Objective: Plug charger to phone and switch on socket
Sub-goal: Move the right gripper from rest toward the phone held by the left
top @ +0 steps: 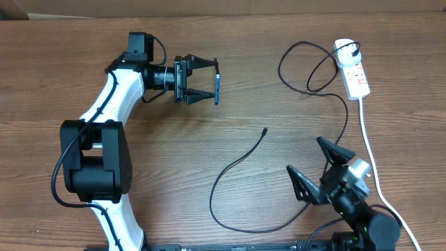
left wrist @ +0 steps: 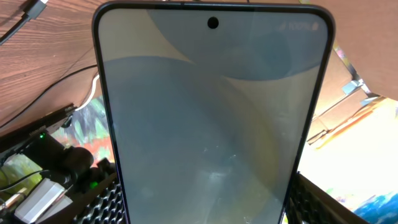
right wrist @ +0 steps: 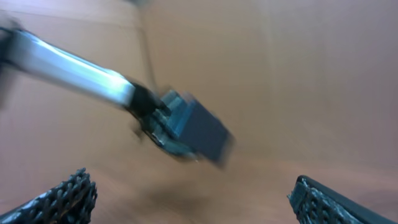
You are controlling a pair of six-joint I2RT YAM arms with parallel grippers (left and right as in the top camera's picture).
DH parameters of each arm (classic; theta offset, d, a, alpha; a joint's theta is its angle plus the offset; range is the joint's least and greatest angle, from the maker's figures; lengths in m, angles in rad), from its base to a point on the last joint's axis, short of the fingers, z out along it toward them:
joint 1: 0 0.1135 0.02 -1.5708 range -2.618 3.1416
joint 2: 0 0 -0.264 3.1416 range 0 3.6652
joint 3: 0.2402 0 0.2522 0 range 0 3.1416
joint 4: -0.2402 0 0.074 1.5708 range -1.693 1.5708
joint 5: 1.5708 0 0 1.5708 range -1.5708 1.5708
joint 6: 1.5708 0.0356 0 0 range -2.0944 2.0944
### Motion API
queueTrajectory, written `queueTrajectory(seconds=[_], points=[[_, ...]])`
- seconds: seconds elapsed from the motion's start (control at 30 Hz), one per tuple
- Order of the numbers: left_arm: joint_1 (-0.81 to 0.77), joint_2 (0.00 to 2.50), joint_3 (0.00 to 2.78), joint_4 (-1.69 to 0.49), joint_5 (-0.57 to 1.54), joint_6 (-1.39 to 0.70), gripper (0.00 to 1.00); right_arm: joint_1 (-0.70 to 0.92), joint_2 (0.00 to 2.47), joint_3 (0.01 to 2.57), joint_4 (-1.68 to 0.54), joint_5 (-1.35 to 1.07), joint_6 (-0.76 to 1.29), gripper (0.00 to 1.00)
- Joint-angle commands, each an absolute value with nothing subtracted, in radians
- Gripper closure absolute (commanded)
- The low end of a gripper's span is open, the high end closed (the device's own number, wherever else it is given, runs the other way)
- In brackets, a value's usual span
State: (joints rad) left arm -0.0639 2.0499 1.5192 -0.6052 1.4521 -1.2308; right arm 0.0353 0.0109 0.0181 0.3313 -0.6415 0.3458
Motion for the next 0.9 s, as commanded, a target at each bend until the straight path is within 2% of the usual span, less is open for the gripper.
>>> queueTrajectory(seconds=[0.0, 0.1, 0.17, 0.3, 0.43, 0.53, 0.63, 0.7, 0.77, 0.87], points=[[-0.065, 2.053, 1.548, -0.601, 1.512, -1.228, 0.48, 0.042, 0.003, 0.035, 0.456, -0.701, 0.549, 0.00], [-0.065, 2.053, 1.548, -0.601, 1.512, -1.227, 0.48, 0.042, 0.012, 0.141, 0.422, -0.620, 0.538, 0.00], [-0.065, 2.053, 1.548, -0.601, 1.512, -1.228, 0.48, 0.042, 0.048, 0.254, 0.315, -0.603, 0.446, 0.00], [-0.065, 2.053, 1.548, -0.601, 1.512, -1.235, 0.47, 0.042, 0.216, 0.548, -0.058, -0.555, 0.292, 0.00], [-0.065, 2.053, 1.548, -0.601, 1.512, -1.238, 0.46, 0.042, 0.487, 0.869, -0.448, -0.521, 0.259, 0.00], [-0.065, 2.053, 1.548, -0.601, 1.513, -1.238, 0.47, 0.044, 0.666, 1.053, -0.632, -0.609, 0.253, 0.00], [-0.065, 2.053, 1.548, -0.601, 1.512, -1.238, 0.48, 0.044, 0.810, 1.160, -0.713, -0.863, 0.264, 0.00], [-0.065, 2.053, 1.548, -0.601, 1.512, -1.239, 0.47, 0.047, 0.892, 1.172, -0.645, -1.036, 0.266, 0.00], [-0.065, 2.053, 1.548, -0.601, 1.512, -1.238, 0.47, 0.059, 0.947, 1.174, -0.603, -1.074, 0.313, 0.00], [-0.066, 2.053, 1.548, -0.601, 1.511, -1.238, 0.47, 0.118, 1.017, 1.190, -0.629, -0.950, 0.336, 0.00]])
